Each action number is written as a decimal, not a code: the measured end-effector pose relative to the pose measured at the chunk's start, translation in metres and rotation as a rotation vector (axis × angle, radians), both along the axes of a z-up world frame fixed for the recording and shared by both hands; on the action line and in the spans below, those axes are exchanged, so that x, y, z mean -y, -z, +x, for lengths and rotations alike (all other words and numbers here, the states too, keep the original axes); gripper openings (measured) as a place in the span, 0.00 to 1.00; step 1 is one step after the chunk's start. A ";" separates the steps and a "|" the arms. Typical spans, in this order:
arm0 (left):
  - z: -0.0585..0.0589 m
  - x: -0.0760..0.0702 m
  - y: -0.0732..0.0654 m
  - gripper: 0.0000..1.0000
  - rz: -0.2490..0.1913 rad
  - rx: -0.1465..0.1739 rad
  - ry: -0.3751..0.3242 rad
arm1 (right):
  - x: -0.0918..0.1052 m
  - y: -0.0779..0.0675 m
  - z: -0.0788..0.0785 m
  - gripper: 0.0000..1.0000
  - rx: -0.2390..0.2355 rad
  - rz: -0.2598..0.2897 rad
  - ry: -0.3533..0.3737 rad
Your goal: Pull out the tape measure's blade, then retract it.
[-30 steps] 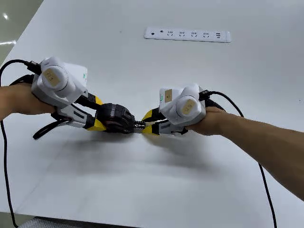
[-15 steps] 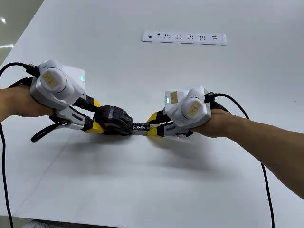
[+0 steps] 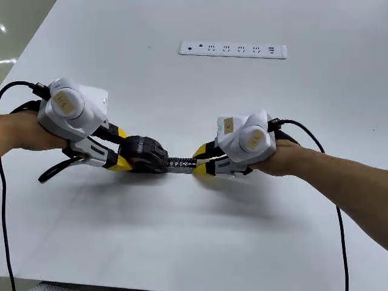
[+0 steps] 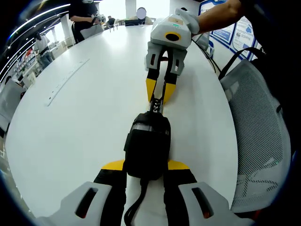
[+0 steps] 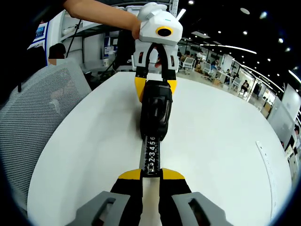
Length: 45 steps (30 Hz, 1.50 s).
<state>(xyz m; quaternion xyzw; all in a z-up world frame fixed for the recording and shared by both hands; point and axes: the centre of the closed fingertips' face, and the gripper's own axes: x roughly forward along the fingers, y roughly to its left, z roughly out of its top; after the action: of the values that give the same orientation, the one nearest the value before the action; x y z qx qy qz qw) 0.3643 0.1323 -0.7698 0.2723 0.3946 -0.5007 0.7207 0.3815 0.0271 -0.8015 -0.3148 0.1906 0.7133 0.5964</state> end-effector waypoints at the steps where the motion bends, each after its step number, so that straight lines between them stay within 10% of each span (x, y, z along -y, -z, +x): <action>1: 0.000 0.000 0.000 0.24 0.000 0.000 0.000 | 0.001 0.000 0.000 0.08 -0.001 0.000 0.001; 45: 0.002 0.000 -0.001 0.25 -0.008 -0.006 -0.013 | 0.050 -0.002 0.011 0.08 -0.048 -0.024 0.052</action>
<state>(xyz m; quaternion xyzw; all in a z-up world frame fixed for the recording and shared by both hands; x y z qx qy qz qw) 0.3660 0.1320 -0.7685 0.2652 0.3964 -0.4985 0.7239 0.3923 -0.0226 -0.8000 -0.2999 0.2216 0.7026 0.6060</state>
